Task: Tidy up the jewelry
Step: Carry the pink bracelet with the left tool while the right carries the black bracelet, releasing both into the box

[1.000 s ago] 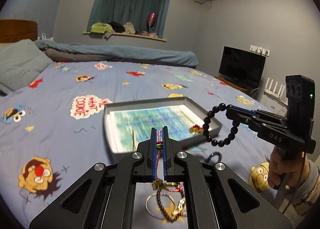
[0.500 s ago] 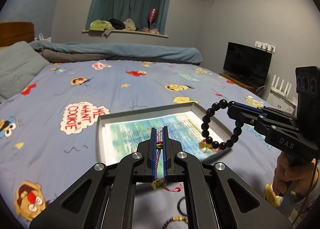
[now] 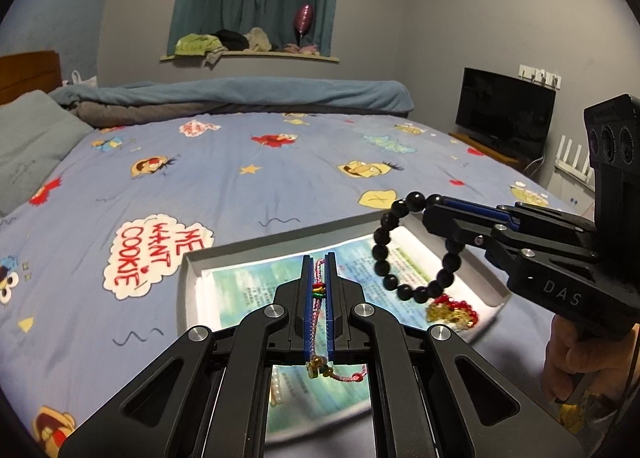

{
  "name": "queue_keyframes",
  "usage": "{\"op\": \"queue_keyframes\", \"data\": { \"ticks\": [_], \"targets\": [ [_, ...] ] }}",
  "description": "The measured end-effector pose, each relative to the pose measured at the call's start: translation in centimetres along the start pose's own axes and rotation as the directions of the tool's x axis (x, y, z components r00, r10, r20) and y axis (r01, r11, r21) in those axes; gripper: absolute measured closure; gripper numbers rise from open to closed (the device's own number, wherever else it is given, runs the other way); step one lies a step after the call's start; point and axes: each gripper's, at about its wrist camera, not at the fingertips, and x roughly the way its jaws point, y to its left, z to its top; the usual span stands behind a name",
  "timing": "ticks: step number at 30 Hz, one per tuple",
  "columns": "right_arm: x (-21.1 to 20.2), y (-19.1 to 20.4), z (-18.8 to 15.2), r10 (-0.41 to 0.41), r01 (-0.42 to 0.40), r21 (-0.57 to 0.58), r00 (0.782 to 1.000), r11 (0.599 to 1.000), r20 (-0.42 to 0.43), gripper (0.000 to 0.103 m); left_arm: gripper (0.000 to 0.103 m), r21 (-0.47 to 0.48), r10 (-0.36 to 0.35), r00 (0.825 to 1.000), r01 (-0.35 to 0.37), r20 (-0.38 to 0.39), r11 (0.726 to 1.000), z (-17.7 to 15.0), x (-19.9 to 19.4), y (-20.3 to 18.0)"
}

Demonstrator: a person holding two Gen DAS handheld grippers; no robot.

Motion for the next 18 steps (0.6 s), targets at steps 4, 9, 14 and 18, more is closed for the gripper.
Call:
{"op": "queue_keyframes", "data": {
  "ticks": [4, 9, 14, 18],
  "targets": [
    [2.2, -0.8, -0.6, -0.011, 0.012, 0.017, 0.999, 1.000, -0.049, 0.089, 0.097, 0.005, 0.017, 0.999, -0.017, -0.035, 1.000, -0.4, 1.6, 0.4],
    [4.3, -1.9, -1.7, -0.043, 0.046, 0.027, 0.993, 0.999, -0.110, 0.089, 0.097, 0.016, 0.033, 0.995, -0.032, -0.091, 0.999, -1.5, 3.5, 1.0],
    [5.2, -2.9, -2.4, -0.068, 0.075, 0.037, 0.986, 0.996, -0.154, 0.089, 0.097, 0.021, 0.047, 0.989, -0.044, -0.142, 0.999, -2.4, 5.0, 1.3],
    [5.7, -3.5, -2.9, -0.077, 0.087, 0.046, 0.978, 0.995, -0.192, 0.089, 0.097, 0.023, 0.064, 0.984, -0.061, -0.168, 0.998, -2.8, 5.8, 1.5]
  ]
}}
